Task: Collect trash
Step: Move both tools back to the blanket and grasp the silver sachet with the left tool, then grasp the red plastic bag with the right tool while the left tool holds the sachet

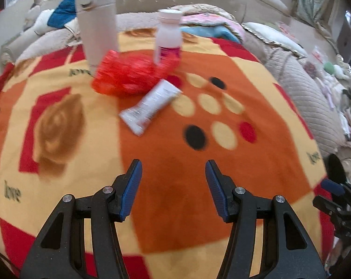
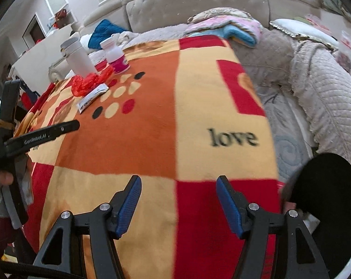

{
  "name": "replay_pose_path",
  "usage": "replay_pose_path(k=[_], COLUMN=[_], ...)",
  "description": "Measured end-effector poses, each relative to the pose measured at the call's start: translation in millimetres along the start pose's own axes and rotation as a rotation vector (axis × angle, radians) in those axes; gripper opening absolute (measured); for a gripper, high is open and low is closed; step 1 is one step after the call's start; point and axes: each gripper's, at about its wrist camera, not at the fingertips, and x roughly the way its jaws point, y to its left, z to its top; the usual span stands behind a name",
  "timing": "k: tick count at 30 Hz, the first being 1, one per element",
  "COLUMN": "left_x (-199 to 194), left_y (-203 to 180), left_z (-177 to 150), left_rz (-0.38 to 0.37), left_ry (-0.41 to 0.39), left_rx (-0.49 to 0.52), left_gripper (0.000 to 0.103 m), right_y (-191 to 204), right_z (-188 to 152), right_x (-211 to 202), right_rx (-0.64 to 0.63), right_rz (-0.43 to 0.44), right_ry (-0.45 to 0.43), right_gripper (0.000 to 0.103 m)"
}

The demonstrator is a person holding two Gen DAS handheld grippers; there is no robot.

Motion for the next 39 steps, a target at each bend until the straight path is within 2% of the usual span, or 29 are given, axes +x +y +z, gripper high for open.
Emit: replay_pose_path(k=[3, 6, 13, 17, 20, 21, 23, 24, 31, 36, 38, 39], left_x=[7, 13, 40, 58, 63, 63, 60, 58, 14, -15, -25, -29], left_y=[17, 26, 31, 33, 30, 29, 32, 36, 86, 112, 124, 129], left_z=[13, 26, 53, 61, 62, 63, 64, 63, 44, 15, 3, -2], left_rz=[0.035, 0.039, 0.003, -0.028, -0.043, -0.044, -0.076, -0.090, -0.140, -0.160, -0.149, -0.142], left_ry=[-0.019, -0.039, -0.014, 0.033, 0.024, 0.024, 0.035, 0.044, 0.023, 0.031, 0.028, 0.024], left_rx=[0.005, 0.013, 0.075, 0.050, 0.055, 0.062, 0.058, 0.044, -0.079, -0.098, -0.117, -0.124], left_gripper=[0.055, 0.055, 0.055, 0.055, 0.054, 0.046, 0.019, 0.013, 0.013, 0.013, 0.013, 0.013], right_y=[14, 26, 43, 53, 60, 60, 65, 68, 106, 149, 170, 179], right_z=[9, 19, 44, 60, 69, 69, 76, 79, 111, 137, 148, 153], right_x=[14, 23, 37, 45, 50, 50, 54, 56, 83, 111, 123, 129], right_rx=[-0.018, -0.042, -0.062, -0.081, -0.091, -0.091, -0.097, -0.101, -0.130, -0.133, -0.146, -0.148], right_rz=[0.016, 0.024, 0.046, 0.051, 0.055, 0.055, 0.061, 0.063, 0.122, 0.214, 0.238, 0.240], right_ry=[0.016, 0.021, 0.010, 0.004, 0.000, 0.000, -0.002, -0.002, -0.001, 0.012, 0.003, -0.003], right_gripper=[0.064, 0.064, 0.064, 0.064, 0.064, 0.064, 0.064, 0.064, 0.065, 0.065, 0.072, 0.083])
